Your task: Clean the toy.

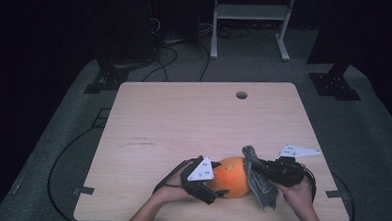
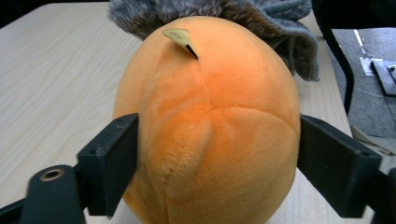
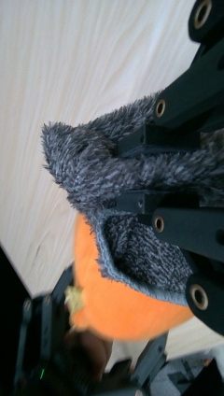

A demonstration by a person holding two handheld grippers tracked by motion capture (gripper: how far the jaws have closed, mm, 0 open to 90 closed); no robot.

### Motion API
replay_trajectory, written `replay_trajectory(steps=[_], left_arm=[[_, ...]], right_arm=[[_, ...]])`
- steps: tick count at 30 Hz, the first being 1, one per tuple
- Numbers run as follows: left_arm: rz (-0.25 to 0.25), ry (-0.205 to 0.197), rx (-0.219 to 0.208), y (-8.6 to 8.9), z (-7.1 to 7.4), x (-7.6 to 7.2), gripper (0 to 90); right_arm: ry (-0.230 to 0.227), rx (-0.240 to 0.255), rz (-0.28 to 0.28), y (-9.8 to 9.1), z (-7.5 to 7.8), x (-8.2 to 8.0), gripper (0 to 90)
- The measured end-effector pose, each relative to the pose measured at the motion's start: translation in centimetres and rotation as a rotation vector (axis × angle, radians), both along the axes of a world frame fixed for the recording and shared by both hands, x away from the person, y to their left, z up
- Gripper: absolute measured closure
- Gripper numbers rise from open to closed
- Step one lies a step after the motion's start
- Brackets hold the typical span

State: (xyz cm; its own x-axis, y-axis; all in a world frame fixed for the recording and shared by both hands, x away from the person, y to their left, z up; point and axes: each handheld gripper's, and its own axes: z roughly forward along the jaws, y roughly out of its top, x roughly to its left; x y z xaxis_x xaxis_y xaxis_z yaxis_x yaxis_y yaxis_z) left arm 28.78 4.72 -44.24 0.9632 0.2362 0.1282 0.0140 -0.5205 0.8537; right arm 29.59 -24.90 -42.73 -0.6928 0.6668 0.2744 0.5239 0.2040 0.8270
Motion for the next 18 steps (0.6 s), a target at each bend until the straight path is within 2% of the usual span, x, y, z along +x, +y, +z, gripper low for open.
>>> replay_trajectory(steps=[2,4,6,8,9,10,11,12,13,14,18], left_arm=[[-0.01,-0.015,0.011,-0.1,0.0,-0.2,21.4],[-0.025,-0.031,0.019,-0.1,0.0,-0.3,22.5],[-0.042,-0.049,0.033,-0.1,0.0,-0.5,23.1],[-0.046,-0.055,0.036,-0.2,0.0,-0.6,23.1],[-0.045,-0.055,0.035,-0.2,0.1,-0.6,22.9],[-0.037,-0.049,0.033,-0.1,0.2,-0.4,20.9],[-0.017,-0.025,0.022,-0.1,0.2,-0.2,18.0],[0.019,0.024,0.012,0.0,0.4,0.2,15.3],[0.037,0.046,0.014,0.0,0.4,0.4,11.7],[0.046,0.066,0.007,0.0,0.3,0.6,11.8],[0.021,0.03,-0.001,-0.1,0.2,0.2,20.2]], right_arm=[[0.025,-0.02,-0.023,-0.6,-0.5,0.2,75.0],[0.025,-0.024,-0.043,-1.0,-0.5,0.3,75.0],[0.001,0.003,-0.052,-1.1,-0.1,0.2,75.1],[-0.035,0.054,-0.022,-0.9,0.6,-0.1,75.1],[-0.043,0.052,-0.011,-0.7,0.7,-0.1,75.1],[-0.039,0.031,-0.004,-0.4,0.7,-0.2,75.1],[-0.034,-0.006,-0.003,0.0,0.5,-0.2,75.1],[-0.024,-0.026,-0.004,0.1,0.2,-0.1,75.1],[0.001,-0.009,-0.006,-0.1,-0.1,0.1,75.1],[0.015,-0.002,-0.008,-0.2,-0.2,0.2,75.1],[0.058,-0.013,-0.03,-1.0,-0.8,0.5,75.1]])
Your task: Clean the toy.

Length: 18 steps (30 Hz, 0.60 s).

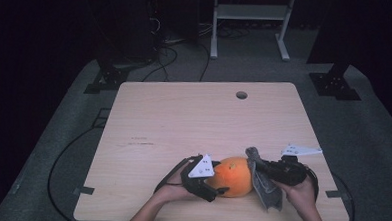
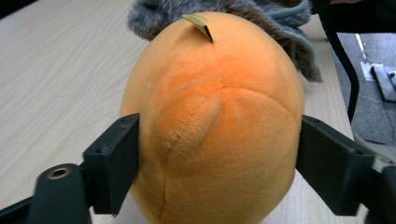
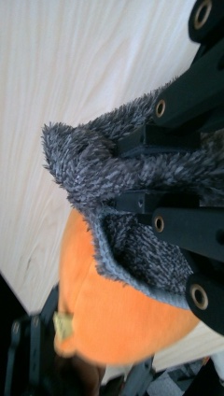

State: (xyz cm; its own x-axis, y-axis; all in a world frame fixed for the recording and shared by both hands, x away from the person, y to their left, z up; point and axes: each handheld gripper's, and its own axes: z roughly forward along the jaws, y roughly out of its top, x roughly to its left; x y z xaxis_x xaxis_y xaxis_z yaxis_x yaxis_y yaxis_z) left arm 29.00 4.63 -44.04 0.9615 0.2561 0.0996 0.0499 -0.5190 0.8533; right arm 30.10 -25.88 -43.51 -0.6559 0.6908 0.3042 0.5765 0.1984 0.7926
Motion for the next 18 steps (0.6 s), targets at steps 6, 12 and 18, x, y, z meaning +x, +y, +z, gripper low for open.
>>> replay_trajectory(steps=[6,12,18], left_arm=[[-0.037,-0.056,0.024,-0.2,-0.1,-0.5,23.8],[-0.036,-0.058,0.027,-0.3,-0.2,-0.5,21.3],[-0.015,-0.023,0.005,0.1,-0.4,-0.1,20.7]], right_arm=[[-0.062,0.059,-0.015,-0.2,1.5,-0.6,75.1],[-0.11,0.017,0.075,1.8,1.8,-1.4,75.0],[-0.029,-0.013,-0.012,-0.2,0.3,-0.4,75.1]])
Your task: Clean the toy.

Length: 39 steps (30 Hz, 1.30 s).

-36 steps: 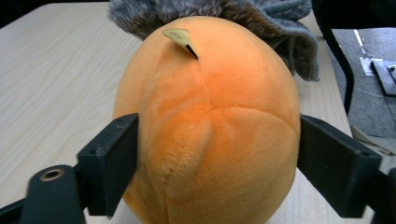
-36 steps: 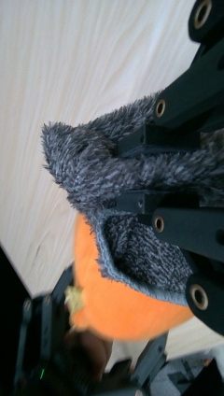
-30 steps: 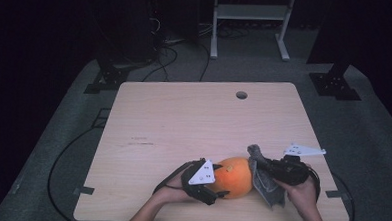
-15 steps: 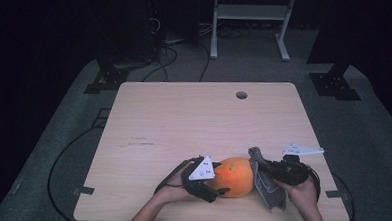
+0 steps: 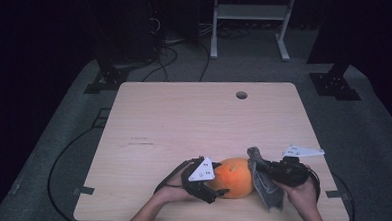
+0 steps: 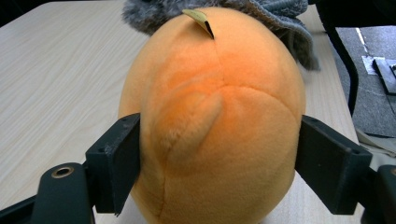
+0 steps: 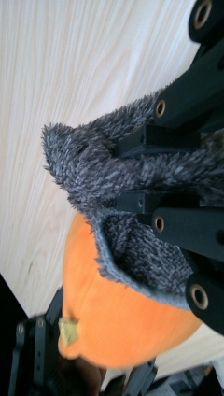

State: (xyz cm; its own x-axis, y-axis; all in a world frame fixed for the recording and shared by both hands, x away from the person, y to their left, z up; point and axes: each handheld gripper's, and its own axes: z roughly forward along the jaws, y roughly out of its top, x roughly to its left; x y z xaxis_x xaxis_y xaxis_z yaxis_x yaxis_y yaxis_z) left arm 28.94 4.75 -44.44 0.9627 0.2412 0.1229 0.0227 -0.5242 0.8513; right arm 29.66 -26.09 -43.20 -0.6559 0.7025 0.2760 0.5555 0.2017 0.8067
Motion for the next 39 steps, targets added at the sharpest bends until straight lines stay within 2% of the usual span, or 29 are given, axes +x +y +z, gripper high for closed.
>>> replay_trajectory(steps=[4,5,7,9,11,13,16,17,19,21,22,24,26,27,28,30,31,32,33,35,36,38,39], left_arm=[[-0.003,-0.006,0.003,0.1,-0.1,0.0,21.3],[-0.002,-0.007,0.004,0.1,-0.1,0.0,21.4],[0.001,-0.004,0.002,0.1,-0.2,0.0,21.3],[0.002,-0.003,0.001,0.1,-0.2,0.0,21.2],[0.003,-0.002,0.001,0.1,-0.3,0.0,21.1],[0.003,-0.004,0.002,0.0,-0.3,0.0,21.2],[0.005,-0.007,-0.004,-0.1,-0.5,-0.1,21.1],[0.004,-0.007,-0.001,-0.1,-0.5,-0.1,21.0],[0.007,0.004,0.0,0.1,-0.5,0.1,20.9],[0.012,0.016,-0.002,0.1,-0.4,0.2,20.9],[0.013,0.02,0.001,0.2,-0.4,0.2,20.9],[0.012,0.027,-0.001,0.3,-0.4,0.4,20.9],[0.016,0.03,-0.005,0.2,-0.4,0.4,20.9],[0.016,0.025,-0.004,0.2,-0.4,0.4,20.9],[0.018,0.017,-0.002,0.1,-0.4,0.3,20.9],[0.015,0.006,-0.004,-0.2,-0.4,0.1,21.0],[0.011,0.001,0.0,-0.3,-0.4,0.1,21.0],[0.009,-0.003,-0.004,-0.4,-0.4,0.0,21.1],[0.006,-0.006,-0.001,-0.4,-0.4,-0.1,21.2],[0.002,0.003,-0.005,-0.3,-0.5,0.0,21.5],[0.004,0.01,-0.015,-0.2,-0.6,0.0,21.6],[0.003,0.013,-0.017,-0.2,-0.5,0.0,21.8],[0.003,0.014,-0.015,-0.2,-0.5,0.1,21.8]], right_arm=[[-0.039,0.027,0.006,-0.2,0.7,-0.3,74.7],[-0.04,0.014,0.019,0.0,0.7,-0.4,74.8],[-0.024,-0.015,0.021,0.3,0.3,-0.2,74.9],[0.009,-0.02,0.007,0.1,-0.1,0.2,75.0],[0.004,-0.017,-0.007,-0.2,0.1,0.2,75.1],[-0.029,0.014,0.002,0.1,0.8,-0.3,75.0],[-0.129,0.005,0.058,1.6,2.1,-1.5,74.9],[-0.143,-0.009,0.077,2.1,2.2,-1.7,74.9],[-0.142,-0.043,0.082,2.6,1.8,-1.6,74.8],[-0.097,-0.002,0.072,1.9,1.1,-1.1,74.8],[-0.08,-0.013,0.056,1.6,0.9,-0.8,74.8],[-0.062,-0.083,0.013,1.1,0.3,-0.5,74.9],[-0.033,-0.098,-0.011,0.7,-0.1,-0.2,75.1],[-0.034,-0.092,-0.018,0.7,0.0,-0.3,75.1],[-0.054,-0.088,-0.017,0.8,0.4,-0.4,75.0],[-0.119,-0.055,0.002,1.4,1.7,-1.1,75.0],[-0.16,-0.029,0.037,2.1,2.5,-1.6,75.0],[-0.179,-0.021,0.064,2.5,2.8,-1.9,75.0],[-0.193,-0.036,0.087,3.3,3.1,-2.2,75.0],[-0.197,-0.103,0.097,4.0,2.7,-2.2,75.0],[-0.193,-0.101,0.098,3.9,2.4,-2.1,75.0],[-0.149,-0.063,0.083,2.9,1.8,-1.5,75.0],[-0.145,-0.079,0.063,2.5,1.7,-1.3,75.1]])
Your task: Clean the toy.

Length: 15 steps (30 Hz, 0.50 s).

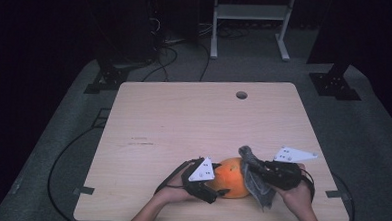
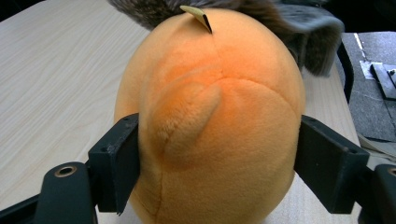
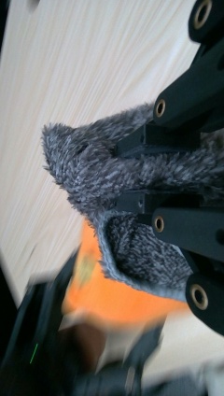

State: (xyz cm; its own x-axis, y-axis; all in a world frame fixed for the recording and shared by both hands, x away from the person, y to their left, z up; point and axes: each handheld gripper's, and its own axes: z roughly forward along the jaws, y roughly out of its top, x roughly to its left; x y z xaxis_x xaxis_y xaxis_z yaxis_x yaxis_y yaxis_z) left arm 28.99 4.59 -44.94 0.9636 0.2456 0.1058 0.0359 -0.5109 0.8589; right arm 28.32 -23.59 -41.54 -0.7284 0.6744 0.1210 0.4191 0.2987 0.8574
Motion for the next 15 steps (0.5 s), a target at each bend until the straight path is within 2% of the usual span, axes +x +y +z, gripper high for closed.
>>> replay_trajectory(steps=[1,3,4,6,7,9,10,11,13,15], left_arm=[[0.001,-0.003,0.002,0.0,0.0,0.0,21.8],[0.004,-0.013,0.011,-0.2,0.1,-0.1,21.8],[0.002,-0.019,0.011,-0.4,0.2,-0.2,21.8],[-0.003,-0.036,0.013,-0.9,0.3,-0.4,22.1],[-0.007,-0.04,0.011,-1.2,0.3,-0.6,22.2],[-0.01,-0.052,0.017,-1.5,0.4,-0.7,22.2],[-0.012,-0.057,0.022,-1.5,0.5,-0.7,22.3],[-0.012,-0.055,0.02,-1.5,0.5,-0.8,22.8],[-0.011,-0.049,0.015,-1.3,0.3,-0.7,23.7],[-0.01,-0.047,0.002,-1.3,0.2,-0.7,24.3]], right_arm=[[0.005,-0.022,-0.028,-0.4,-0.1,0.1,75.2],[0.01,-0.001,-0.043,-0.8,0.1,-0.1,75.3],[0.001,0.009,-0.041,-0.7,0.5,-0.3,75.2],[-0.03,0.041,0.008,0.2,1.8,-0.8,75.2],[-0.049,0.034,0.035,1.0,2.5,-1.3,75.2],[-0.088,-0.011,0.093,3.2,3.6,-2.4,75.3],[-0.101,-0.029,0.106,3.8,3.7,-2.6,75.4],[-0.107,-0.076,0.103,4.7,3.6,-2.8,75.6],[-0.106,-0.143,0.084,5.2,2.9,-2.5,75.7],[-0.065,-0.09,0.079,4.4,2.4,-1.8,75.7]])
